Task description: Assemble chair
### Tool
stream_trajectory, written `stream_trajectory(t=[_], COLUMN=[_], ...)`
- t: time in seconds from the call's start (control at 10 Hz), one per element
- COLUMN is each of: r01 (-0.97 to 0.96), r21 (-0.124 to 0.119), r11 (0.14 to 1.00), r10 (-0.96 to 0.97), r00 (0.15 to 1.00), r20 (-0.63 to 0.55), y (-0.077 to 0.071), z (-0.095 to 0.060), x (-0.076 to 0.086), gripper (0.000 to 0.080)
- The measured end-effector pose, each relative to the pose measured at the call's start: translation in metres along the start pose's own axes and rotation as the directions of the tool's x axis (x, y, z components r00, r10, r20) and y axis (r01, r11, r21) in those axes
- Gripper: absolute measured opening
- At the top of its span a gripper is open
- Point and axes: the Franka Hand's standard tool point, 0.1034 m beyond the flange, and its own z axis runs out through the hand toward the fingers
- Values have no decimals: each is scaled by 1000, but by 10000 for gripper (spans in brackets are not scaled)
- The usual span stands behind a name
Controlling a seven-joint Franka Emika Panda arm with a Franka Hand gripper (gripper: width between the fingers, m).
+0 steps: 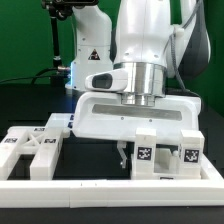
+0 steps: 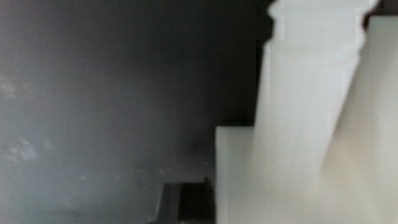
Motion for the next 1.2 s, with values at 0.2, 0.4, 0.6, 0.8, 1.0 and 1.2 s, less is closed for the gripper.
stream_trajectory(t=[0.2, 0.4, 0.6, 0.8, 1.0, 1.2], r01=[21, 117, 108, 62, 60, 23], r21=[-1, 3, 32, 62, 58, 66], r11=[1000, 993, 994, 996, 997, 998], r10=[-21, -117, -111, -72, -69, -37], r00=[1000, 992, 988, 983, 982, 974], r20=[-1, 44, 107, 169, 175, 223], y=[2, 51, 85, 94, 90, 86], z=[-2, -23, -44, -65, -63, -61], x=[1, -2, -7, 0, -1, -7], gripper=[38, 36, 36, 36, 36, 36])
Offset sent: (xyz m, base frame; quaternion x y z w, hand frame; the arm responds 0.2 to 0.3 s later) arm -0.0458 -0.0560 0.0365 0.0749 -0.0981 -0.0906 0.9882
